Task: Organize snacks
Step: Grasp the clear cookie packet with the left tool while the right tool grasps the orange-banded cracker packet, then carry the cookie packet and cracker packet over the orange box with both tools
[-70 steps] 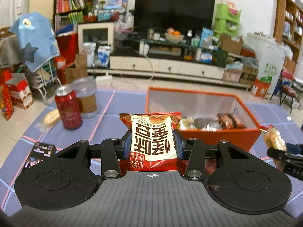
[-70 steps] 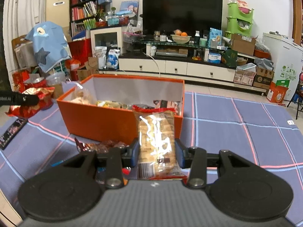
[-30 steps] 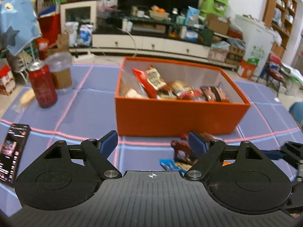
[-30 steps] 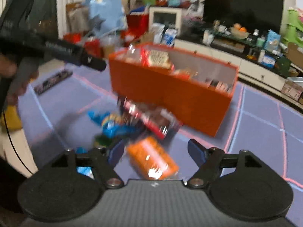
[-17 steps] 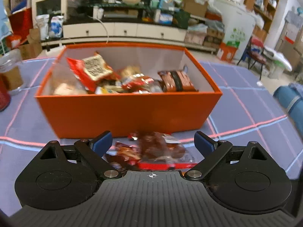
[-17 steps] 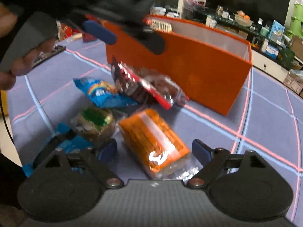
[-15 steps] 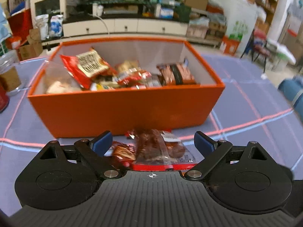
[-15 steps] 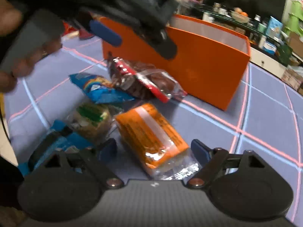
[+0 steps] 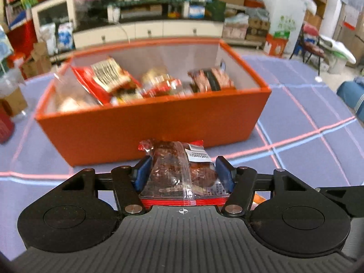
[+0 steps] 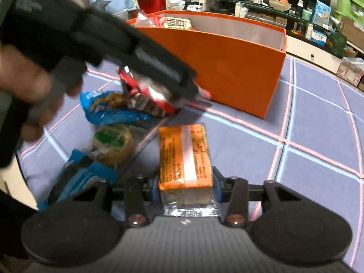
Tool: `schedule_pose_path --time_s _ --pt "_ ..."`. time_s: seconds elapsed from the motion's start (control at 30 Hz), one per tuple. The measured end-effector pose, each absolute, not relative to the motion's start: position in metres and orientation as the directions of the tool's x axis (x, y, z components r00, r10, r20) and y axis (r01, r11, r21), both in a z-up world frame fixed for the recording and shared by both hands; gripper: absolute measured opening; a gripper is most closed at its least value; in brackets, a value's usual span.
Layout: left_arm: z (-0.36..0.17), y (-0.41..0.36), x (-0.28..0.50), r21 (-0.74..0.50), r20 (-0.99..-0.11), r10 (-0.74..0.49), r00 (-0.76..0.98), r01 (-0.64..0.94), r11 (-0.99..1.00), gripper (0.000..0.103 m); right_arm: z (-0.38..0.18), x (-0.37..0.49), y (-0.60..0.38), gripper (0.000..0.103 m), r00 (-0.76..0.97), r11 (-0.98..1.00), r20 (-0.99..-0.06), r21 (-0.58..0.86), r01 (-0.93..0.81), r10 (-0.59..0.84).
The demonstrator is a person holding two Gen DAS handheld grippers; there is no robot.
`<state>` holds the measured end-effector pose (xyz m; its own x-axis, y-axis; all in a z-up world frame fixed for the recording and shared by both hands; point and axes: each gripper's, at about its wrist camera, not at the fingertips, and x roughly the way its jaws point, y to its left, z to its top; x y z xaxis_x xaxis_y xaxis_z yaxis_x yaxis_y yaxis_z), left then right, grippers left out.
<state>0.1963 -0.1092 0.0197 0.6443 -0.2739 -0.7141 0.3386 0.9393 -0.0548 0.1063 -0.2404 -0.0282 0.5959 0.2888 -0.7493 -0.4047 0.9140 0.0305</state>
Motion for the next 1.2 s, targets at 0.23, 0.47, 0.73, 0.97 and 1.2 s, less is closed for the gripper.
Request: schedule_pose_path --time_s 0.23,0.47,0.73,0.97,1.2 --pt "0.057 -0.078 0.164 0.029 -0.606 -0.186 0.774 0.255 0.966 0.028 -0.006 0.097 -0.239 0.045 0.651 0.942 -0.729 -0.028 -0.335 0.210" --pt "0.047 -0.046 0.171 0.041 -0.623 -0.099 0.776 0.159 0.986 0.028 0.033 0.091 -0.235 0.046 0.761 0.990 -0.639 0.008 -0.138 0.112" --pt "0.045 -0.021 0.169 0.022 -0.629 -0.074 0.774 0.113 0.993 0.028 0.040 0.098 -0.218 0.046 0.807 0.998 -0.588 0.040 -0.046 0.061" --pt "0.043 -0.023 0.173 0.021 -0.641 -0.071 0.764 0.110 0.994 0.028 0.026 0.102 -0.221 0.045 0.792 0.999 -0.610 -0.005 -0.044 0.032" --pt "0.039 -0.027 0.174 0.027 -0.648 -0.071 0.758 0.116 0.993 0.028 0.022 0.102 -0.234 0.044 0.784 1.000 -0.620 0.001 -0.031 0.025"
